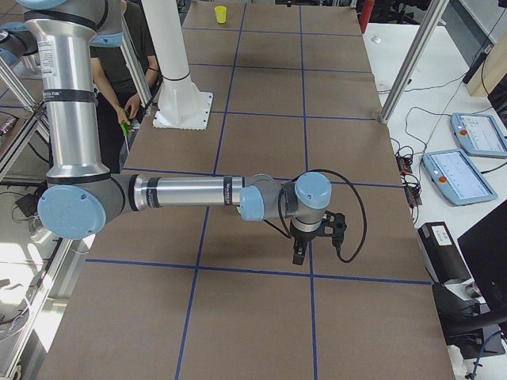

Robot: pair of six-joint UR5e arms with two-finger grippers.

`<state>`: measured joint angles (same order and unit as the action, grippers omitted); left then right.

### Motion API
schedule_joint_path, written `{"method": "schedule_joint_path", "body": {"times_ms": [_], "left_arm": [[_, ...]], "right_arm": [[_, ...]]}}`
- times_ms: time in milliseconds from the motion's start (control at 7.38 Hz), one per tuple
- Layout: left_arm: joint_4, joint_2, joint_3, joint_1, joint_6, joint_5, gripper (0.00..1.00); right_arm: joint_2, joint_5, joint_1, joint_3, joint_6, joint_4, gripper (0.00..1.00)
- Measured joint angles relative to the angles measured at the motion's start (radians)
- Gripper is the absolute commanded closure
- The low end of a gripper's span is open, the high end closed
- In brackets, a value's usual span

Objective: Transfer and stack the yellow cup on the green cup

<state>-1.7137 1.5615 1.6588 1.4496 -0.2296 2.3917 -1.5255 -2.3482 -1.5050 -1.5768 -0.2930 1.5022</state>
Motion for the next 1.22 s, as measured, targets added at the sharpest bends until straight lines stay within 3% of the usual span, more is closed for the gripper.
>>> {"method": "schedule_joint_path", "body": {"times_ms": [1219], "left_arm": [[-0.026, -0.016, 0.008, 0.000, 0.001, 0.006, 0.00]], "right_arm": [[-0.007, -0.019, 0.000, -0.002, -0.009, -0.003, 0.00]]}}
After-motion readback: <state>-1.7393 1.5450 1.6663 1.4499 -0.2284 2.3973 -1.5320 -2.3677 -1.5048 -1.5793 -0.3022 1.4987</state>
